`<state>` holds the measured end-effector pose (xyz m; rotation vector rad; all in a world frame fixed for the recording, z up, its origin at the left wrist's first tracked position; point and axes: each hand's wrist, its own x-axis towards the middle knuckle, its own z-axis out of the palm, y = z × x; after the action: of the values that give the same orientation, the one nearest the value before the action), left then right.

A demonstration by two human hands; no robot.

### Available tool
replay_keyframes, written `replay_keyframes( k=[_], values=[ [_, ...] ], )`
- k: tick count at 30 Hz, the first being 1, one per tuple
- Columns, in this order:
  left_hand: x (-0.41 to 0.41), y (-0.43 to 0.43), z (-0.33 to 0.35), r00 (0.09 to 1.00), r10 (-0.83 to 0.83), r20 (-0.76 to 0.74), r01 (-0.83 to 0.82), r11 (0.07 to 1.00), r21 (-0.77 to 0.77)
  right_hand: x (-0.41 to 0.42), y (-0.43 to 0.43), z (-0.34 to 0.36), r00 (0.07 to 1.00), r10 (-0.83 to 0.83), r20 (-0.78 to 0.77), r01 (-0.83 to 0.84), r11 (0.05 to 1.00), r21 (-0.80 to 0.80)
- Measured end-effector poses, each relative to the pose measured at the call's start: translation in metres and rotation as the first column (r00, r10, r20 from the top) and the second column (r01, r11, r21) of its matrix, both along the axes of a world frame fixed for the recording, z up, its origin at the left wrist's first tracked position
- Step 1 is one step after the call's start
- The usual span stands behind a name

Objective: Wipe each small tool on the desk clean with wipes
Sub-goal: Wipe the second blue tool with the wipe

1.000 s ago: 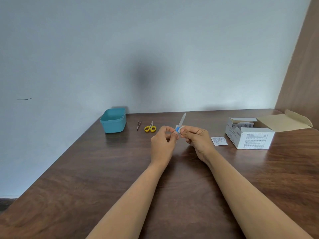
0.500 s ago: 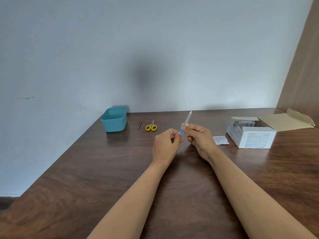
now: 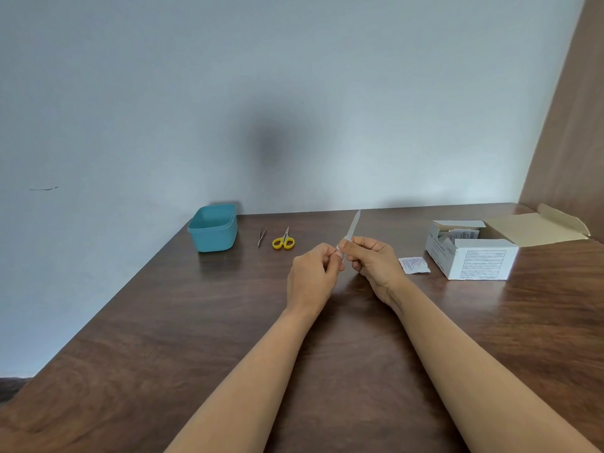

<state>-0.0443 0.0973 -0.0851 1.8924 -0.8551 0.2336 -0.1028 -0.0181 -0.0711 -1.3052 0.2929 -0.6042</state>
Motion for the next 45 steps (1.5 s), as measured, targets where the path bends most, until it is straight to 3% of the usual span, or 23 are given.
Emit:
replay_keyframes(
  k=[14, 25, 33, 41, 45],
  values=[
    [0.0010, -0.0005, -0.0014, 0.999, -0.035, -0.040, 0.034, 0.999, -0.011, -0.0055, -0.0035, 0.0047, 0.995, 0.087, 0.042, -0.092, 0.988, 0.126],
    [-0.0006, 0.0008, -0.0005, 0.998, -0.057, -0.034, 0.056, 0.998, -0.023, -0.0009, 0.0000, 0.0037, 0.998, -0.050, 0.035, 0.044, 0.988, 0.148],
    [-0.0008, 0.0008, -0.0004, 0.999, -0.040, -0.027, 0.040, 0.999, -0.007, -0.0027, -0.0016, 0.0038, 0.999, 0.019, 0.043, -0.024, 0.994, 0.106],
    [-0.0013, 0.0005, 0.0001, 0.998, -0.060, -0.036, 0.060, 0.998, -0.002, -0.0014, -0.0017, 0.0030, 0.995, -0.092, 0.039, 0.084, 0.982, 0.170],
    [-0.0025, 0.0015, 0.0005, 0.998, -0.051, -0.026, 0.051, 0.999, 0.011, -0.0019, -0.0014, 0.0012, 0.997, -0.054, 0.051, 0.047, 0.990, 0.134]
  ],
)
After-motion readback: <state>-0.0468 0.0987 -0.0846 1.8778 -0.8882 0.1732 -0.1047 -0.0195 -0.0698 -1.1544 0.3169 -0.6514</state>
